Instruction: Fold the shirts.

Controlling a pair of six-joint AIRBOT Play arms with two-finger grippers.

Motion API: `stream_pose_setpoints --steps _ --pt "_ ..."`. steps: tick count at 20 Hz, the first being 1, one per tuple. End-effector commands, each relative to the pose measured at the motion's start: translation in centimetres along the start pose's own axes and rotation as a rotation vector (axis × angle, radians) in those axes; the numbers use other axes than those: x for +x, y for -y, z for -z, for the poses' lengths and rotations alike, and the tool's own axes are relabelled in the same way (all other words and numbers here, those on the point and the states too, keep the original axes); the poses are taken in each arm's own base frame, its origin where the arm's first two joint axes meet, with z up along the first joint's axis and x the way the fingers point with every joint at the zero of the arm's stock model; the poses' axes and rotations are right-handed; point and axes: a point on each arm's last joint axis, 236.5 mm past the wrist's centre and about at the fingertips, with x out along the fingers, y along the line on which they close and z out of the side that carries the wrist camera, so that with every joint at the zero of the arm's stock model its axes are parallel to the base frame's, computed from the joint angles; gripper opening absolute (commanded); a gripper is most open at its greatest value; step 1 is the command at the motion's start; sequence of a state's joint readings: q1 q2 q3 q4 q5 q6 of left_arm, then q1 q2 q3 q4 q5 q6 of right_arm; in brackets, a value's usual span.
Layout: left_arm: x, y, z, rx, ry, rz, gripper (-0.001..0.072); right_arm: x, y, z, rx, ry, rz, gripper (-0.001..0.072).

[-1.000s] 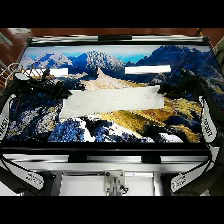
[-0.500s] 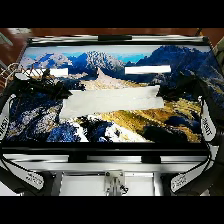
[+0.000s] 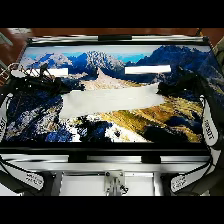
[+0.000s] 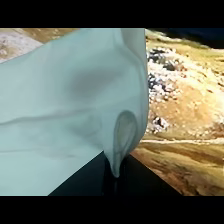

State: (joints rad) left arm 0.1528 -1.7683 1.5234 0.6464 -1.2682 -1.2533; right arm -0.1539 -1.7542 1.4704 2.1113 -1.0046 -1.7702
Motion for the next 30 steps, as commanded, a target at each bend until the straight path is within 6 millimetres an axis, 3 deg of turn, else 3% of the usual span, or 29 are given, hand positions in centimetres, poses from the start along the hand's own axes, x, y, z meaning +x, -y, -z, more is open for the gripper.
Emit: stream_pose_setpoints --steps 1,4,5,7,11,14,15,16,17,20,21,22,23,25,26,28,30 --pt "0.8 4.8 -0.7 0.092 0.057 0.049 0.0026 -5.1 -3.4 -0.5 -0.068 0.044 -0.035 0.0070" --pt "5.3 9.0 2.5 0.191 -0.028 0.067 0.0025 -10.3 -6.2 -0.4 -0.094 0.092 -0.054 0.0070" --pt "6.4 9.5 3.2 0.249 -0.043 0.045 0.0025 -11.8 -6.9 -0.5 -0.095 0.115 -0.054 0.0070" --pt "6.6 7.9 3.8 0.301 -0.070 -0.041 0.0025 -14.0 -7.5 -0.5 -0.100 0.153 -0.038 0.0070" --pt "2.2 1.4 4.2 0.240 -0.150 -0.197 0.0025 -15.5 -7.8 0.0 -0.095 0.159 -0.024 0.0070" --pt "-1.6 -1.8 3.6 0.160 -0.139 -0.220 0.0038 -15.3 -8.1 0.1 -0.091 0.153 -0.029 0.0069" --pt "-2.6 -2.8 3.3 0.133 -0.132 -0.223 0.0242 -15.4 -8.1 0.1 -0.082 0.153 -0.031 0.0070" --pt "-3.4 -3.4 3.3 0.105 -0.126 -0.224 0.0581 -15.4 -8.0 0.1 -0.080 0.153 -0.030 0.0070" --pt "-4.3 -3.9 3.1 0.072 -0.115 -0.226 0.0661 -15.4 -8.0 0.2 -0.080 0.151 -0.030 0.0070" --pt "-6.6 -3.6 2.2 0.061 -0.053 -0.234 0.0647 -15.3 -8.0 0.7 -0.077 0.129 -0.032 0.0070" --pt "-6.8 -2.2 1.9 0.073 -0.031 -0.205 0.0646 -15.3 -8.1 0.9 -0.077 0.118 -0.032 0.0070" --pt "-6.5 0.0 1.8 0.090 -0.016 -0.146 0.0589 -15.3 -8.1 1.2 -0.079 0.110 -0.033 0.0070" --pt "-5.6 3.0 1.6 0.112 -0.001 -0.067 0.0434 -15.6 -8.3 1.3 -0.081 0.109 -0.036 0.0070" --pt "-2.9 8.5 1.2 0.185 0.037 0.052 0.0131 -16.6 -8.9 1.4 -0.089 0.126 -0.044 0.0070" --pt "-1.0 10.7 1.2 0.234 0.057 0.074 0.0025 -17.5 -9.4 1.5 -0.093 0.142 -0.048 0.0070" --pt "3.5 14.4 1.8 0.301 0.084 0.082 0.0026 -19.5 -10.4 1.8 -0.090 0.178 -0.056 0.0070" --pt "7.7 17.4 3.8 0.354 0.071 0.098 0.0025 -21.7 -11.7 2.6 -0.085 0.199 -0.077 0.0069"
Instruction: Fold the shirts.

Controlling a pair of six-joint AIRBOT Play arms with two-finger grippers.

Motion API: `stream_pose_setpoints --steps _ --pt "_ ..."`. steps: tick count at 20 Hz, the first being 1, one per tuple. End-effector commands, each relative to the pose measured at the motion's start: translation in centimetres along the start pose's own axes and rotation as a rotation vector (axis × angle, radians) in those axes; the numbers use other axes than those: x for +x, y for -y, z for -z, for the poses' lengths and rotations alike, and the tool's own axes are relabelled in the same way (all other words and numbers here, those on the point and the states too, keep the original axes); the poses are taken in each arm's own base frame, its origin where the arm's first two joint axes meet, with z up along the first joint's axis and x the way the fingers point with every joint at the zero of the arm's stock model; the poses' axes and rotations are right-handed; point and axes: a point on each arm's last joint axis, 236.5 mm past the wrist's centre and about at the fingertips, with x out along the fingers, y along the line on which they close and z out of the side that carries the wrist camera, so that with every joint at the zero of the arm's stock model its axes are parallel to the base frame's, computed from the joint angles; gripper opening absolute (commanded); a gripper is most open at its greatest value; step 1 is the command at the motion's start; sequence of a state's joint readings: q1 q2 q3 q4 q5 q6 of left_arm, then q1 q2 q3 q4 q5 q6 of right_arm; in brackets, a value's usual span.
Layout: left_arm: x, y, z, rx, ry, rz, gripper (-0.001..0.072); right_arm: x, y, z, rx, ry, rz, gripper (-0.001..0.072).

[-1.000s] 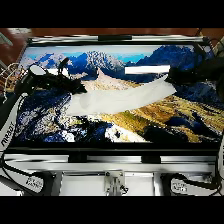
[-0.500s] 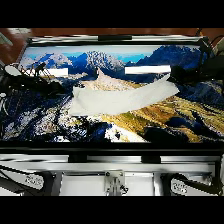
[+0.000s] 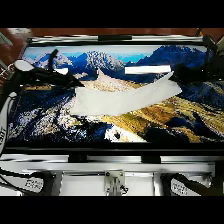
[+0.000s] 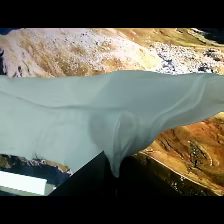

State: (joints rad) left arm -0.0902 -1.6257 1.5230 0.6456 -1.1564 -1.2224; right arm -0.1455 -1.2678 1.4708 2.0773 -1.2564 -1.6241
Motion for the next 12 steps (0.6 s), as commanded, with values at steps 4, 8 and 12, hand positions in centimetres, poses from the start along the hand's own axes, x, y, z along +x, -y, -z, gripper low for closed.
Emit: stream_pose_setpoints --steps 4,8,12 --pt "11.3 8.9 3.5 0.080 -0.008 0.073 0.0025 -6.7 -4.5 1.2 -0.024 0.078 -0.058 0.0070" --pt "17.6 10.2 8.0 0.007 -0.078 0.069 0.0026 -9.5 -5.9 1.8 -0.029 0.126 -0.068 0.0070" --pt "22.6 13.3 11.0 -0.118 -0.069 0.147 0.0026 -10.6 -6.5 2.4 -0.033 0.133 -0.071 0.0070"
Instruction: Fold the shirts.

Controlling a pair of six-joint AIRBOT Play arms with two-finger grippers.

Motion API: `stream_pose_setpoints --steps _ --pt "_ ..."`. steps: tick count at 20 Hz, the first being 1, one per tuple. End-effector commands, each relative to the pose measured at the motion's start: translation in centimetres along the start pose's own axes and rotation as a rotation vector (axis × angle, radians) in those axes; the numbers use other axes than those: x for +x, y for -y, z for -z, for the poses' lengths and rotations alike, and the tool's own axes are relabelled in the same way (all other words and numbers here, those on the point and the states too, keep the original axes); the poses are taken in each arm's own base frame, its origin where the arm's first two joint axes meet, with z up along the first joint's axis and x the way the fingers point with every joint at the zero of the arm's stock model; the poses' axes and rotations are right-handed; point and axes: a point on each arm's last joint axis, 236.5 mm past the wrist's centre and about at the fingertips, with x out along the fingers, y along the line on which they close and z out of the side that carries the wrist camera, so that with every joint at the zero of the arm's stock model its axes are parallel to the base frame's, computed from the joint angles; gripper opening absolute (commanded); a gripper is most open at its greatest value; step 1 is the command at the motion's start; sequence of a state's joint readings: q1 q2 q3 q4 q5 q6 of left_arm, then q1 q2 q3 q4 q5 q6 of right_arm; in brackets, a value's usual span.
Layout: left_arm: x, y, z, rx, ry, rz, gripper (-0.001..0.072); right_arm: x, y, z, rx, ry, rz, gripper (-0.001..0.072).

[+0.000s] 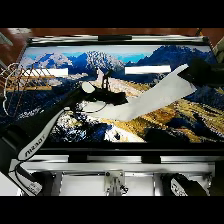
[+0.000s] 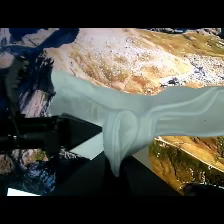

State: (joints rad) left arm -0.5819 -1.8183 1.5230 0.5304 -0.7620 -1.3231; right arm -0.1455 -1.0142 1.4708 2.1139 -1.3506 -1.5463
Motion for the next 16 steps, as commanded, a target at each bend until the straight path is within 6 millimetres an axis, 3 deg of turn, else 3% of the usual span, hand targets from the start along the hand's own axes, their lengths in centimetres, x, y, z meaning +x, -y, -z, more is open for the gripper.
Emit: stream_pose_setpoints --steps 1,3,5,8,11,16 --pt "5.1 2.2 2.7 -0.129 0.007 0.070 0.0026 -1.2 -0.7 0.5 0.001 0.003 -0.004 0.0070" --pt "7.2 3.2 4.2 -0.195 -0.001 0.118 0.0026 -1.1 -0.7 0.6 0.008 0.001 -0.006 0.0070" --pt "8.8 3.2 3.9 -0.334 0.047 0.152 0.0026 -1.2 -0.7 0.9 0.010 -0.013 -0.006 0.0070" --pt "9.4 3.5 4.2 -0.373 0.028 0.225 0.0025 -1.2 -0.4 1.2 0.008 -0.024 0.008 0.0070" --pt "7.2 4.9 3.2 -0.273 0.017 0.276 0.0023 -1.2 -0.4 1.1 0.008 -0.019 0.007 0.0070" --pt "-0.9 6.4 -0.3 -0.066 0.111 0.207 0.0022 -1.1 -0.5 0.6 -0.013 0.001 0.003 0.0070"
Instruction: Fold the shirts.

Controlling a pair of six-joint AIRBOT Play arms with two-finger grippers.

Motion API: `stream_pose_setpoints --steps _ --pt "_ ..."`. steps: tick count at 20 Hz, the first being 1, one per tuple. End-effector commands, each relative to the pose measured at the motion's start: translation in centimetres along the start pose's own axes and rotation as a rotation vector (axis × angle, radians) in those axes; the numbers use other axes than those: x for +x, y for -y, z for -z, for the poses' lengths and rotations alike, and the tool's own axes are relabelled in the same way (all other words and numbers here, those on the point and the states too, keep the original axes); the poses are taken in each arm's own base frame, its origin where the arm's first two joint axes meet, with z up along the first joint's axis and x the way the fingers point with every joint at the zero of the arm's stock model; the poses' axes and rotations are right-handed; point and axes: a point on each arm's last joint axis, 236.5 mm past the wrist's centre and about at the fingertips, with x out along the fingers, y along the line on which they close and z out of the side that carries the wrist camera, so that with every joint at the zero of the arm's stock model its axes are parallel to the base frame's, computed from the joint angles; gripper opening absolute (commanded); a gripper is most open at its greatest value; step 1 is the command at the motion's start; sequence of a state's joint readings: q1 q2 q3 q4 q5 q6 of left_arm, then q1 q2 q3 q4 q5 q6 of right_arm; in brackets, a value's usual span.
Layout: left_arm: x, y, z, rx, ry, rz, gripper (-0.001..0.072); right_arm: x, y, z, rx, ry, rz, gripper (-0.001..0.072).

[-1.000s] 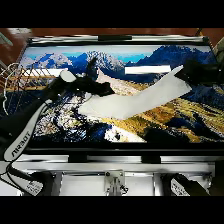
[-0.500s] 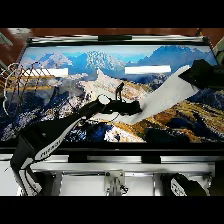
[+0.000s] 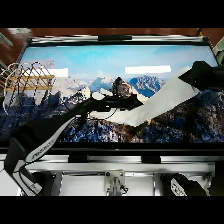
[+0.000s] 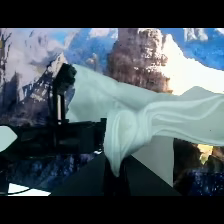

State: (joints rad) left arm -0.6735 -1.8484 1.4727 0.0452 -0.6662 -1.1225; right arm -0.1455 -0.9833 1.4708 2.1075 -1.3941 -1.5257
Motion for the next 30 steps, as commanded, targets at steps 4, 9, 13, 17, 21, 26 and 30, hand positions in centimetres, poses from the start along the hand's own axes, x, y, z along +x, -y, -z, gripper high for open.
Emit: stream_pose_setpoints --steps 4,9,13,17,21,26,30 --pt "-13.3 2.2 -4.9 0.247 0.161 -0.173 0.0021 0.7 0.0 -1.3 -0.015 0.040 -0.015 0.0070" --pt "-32.1 4.7 -12.7 0.392 0.509 -0.388 0.0022 4.9 -3.0 -2.3 -0.054 0.033 -0.126 0.0070" --pt "-42.8 6.2 -12.9 0.368 0.656 -0.454 0.0023 13.6 -10.0 0.2 -0.144 -0.036 -0.245 0.0069" --pt "-48.4 4.6 -10.7 0.333 0.656 -0.573 0.0023 23.9 -14.8 7.8 -0.194 -0.201 -0.292 0.0070" --pt "-50.6 3.6 -9.1 0.305 0.642 -0.637 0.0024 31.0 -15.6 14.2 -0.185 -0.310 -0.271 0.0070" --pt "-50.7 3.4 -9.1 0.299 0.640 -0.639 0.0024 34.6 -14.3 15.5 -0.116 -0.310 -0.229 0.0070" --pt "-50.7 3.4 -9.1 0.299 0.640 -0.639 0.0024 35.3 -14.9 12.5 -0.040 -0.184 -0.235 0.0070"
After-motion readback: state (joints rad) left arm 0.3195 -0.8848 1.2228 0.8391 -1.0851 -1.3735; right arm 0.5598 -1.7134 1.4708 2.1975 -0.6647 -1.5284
